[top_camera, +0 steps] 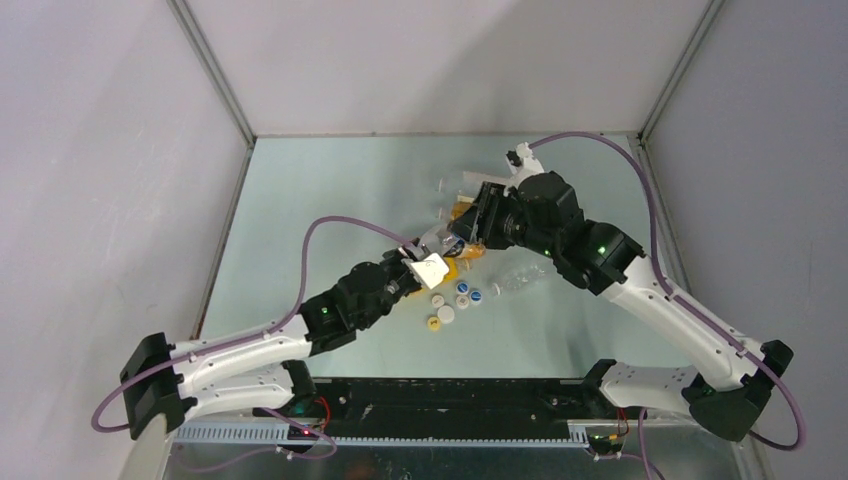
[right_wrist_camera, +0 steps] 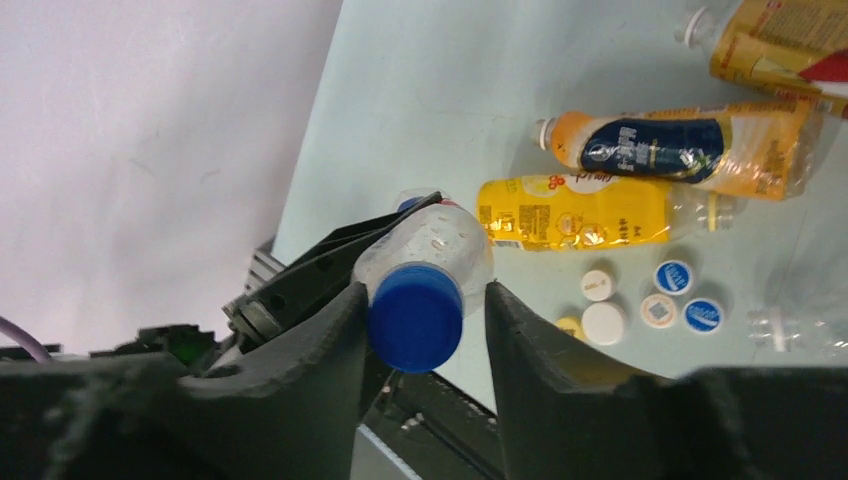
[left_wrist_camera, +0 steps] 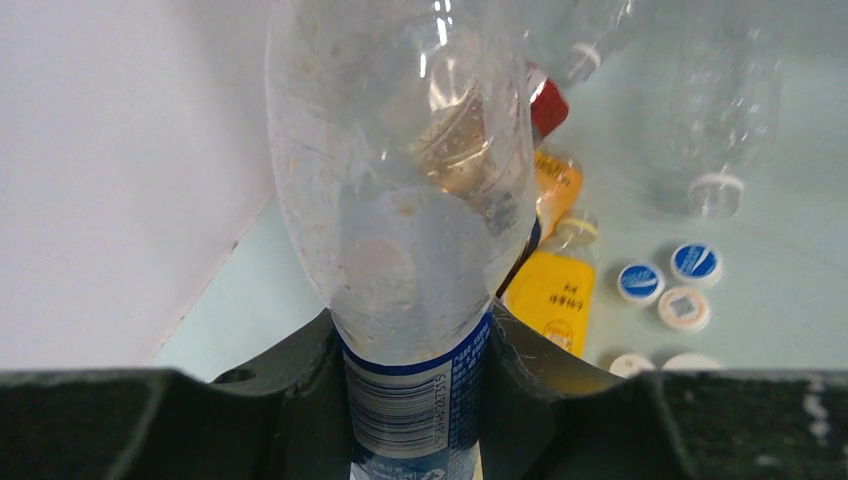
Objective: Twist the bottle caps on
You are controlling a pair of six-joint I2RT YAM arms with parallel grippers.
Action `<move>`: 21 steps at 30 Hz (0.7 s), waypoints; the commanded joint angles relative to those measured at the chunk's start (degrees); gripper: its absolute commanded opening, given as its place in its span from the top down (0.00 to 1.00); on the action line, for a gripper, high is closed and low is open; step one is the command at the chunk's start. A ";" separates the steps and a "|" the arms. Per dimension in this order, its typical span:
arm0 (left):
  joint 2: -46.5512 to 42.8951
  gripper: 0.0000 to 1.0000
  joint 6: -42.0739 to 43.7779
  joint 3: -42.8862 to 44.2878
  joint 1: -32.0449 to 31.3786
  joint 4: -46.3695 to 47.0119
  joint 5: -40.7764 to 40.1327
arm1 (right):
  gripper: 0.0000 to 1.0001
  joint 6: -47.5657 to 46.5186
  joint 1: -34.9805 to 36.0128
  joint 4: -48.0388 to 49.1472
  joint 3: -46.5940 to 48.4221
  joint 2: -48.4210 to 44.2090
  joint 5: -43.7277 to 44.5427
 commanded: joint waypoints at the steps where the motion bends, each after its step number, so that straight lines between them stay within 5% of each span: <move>1: -2.00 0.96 -5.32 -0.45 1.97 10.03 4.47 | 0.49 -9.73 0.90 2.99 -0.36 -1.14 -0.19; 7: -3.74 0.96 -11.64 -3.24 8.31 3.78 14.50 | 0.40 -20.38 -1.15 8.34 -0.31 -3.99 -8.64; 12: -5.66 0.96 -13.03 -2.58 13.20 -4.53 24.95 | 0.37 -32.73 -5.42 9.68 -0.33 -6.75 -24.38; 21: -5.37 0.93 -10.19 5.75 18.20 -20.06 48.24 | 0.40 -69.95 -13.13 -1.84 -0.36 -9.74 -47.74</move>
